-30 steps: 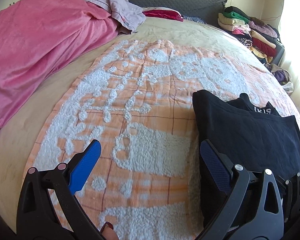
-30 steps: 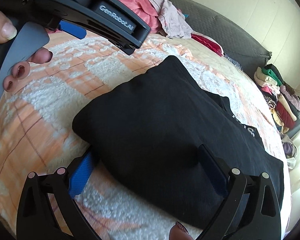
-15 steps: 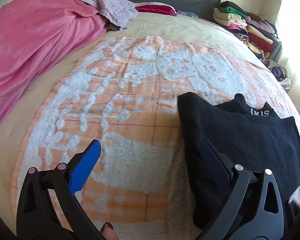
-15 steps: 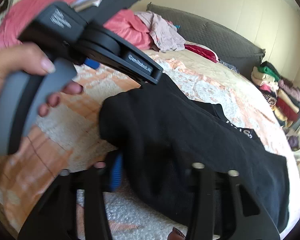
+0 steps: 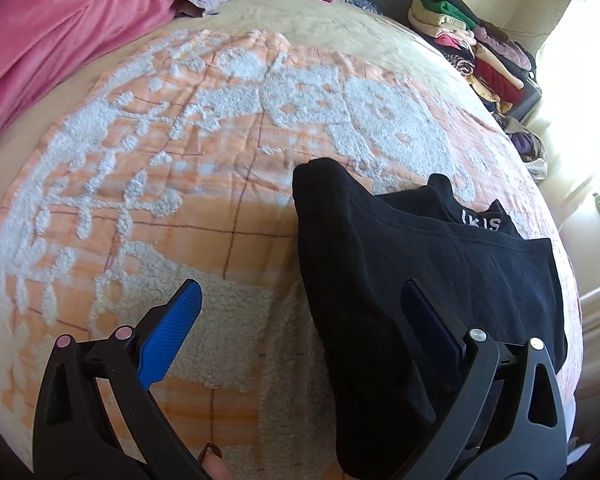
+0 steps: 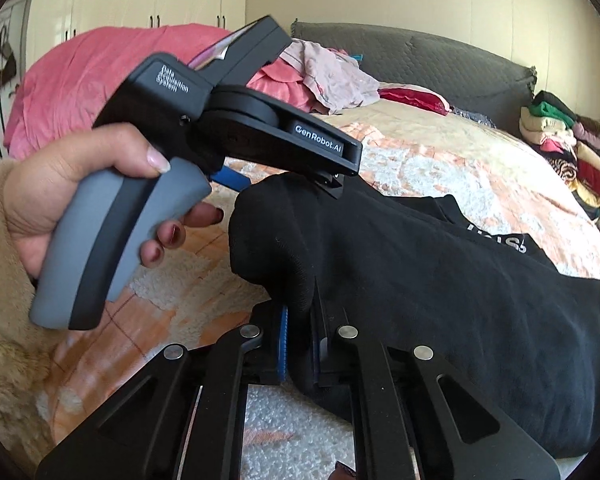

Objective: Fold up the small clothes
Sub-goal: 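Close both grippers on the side edge of the sweatshirt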

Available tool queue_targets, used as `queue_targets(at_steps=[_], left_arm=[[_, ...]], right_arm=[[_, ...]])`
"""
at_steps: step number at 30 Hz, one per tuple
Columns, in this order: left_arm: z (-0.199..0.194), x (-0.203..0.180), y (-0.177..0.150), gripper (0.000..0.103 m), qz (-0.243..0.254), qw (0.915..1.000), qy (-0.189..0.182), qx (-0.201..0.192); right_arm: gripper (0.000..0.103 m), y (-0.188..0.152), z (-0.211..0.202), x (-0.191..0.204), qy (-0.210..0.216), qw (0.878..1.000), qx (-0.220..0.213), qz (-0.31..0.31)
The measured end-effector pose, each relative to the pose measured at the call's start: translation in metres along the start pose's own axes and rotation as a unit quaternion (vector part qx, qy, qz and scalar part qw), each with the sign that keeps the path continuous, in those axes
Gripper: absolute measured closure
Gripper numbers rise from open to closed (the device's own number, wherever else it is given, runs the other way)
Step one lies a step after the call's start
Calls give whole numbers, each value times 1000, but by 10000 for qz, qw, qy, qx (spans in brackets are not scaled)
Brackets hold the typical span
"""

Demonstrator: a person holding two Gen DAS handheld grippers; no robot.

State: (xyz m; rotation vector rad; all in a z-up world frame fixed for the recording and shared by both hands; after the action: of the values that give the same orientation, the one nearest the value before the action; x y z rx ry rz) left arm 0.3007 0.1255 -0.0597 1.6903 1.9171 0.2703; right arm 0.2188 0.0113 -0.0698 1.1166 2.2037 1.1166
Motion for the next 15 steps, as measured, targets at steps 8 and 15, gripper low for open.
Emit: queue_targets(at_steps=[8, 15], left_arm=[[11, -1, -5, 10, -230, 9982, -477, 266], [19, -9, -5, 19, -306, 9957, -792, 374]], right_arm=[[96, 2, -16, 0, 12, 9997, -231, 66], [96, 0, -11, -5, 18, 9997, -216, 97]])
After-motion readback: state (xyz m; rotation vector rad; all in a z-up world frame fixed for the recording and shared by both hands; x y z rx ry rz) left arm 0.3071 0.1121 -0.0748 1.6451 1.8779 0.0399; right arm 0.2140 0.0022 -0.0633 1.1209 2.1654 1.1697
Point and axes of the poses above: each gripper's, at about its wrist camera, not at the fingertips, and z roughly the way its jaws point, x to its left, y to its top, the point moved 2 cm from there along z, roughly the way its jaws point
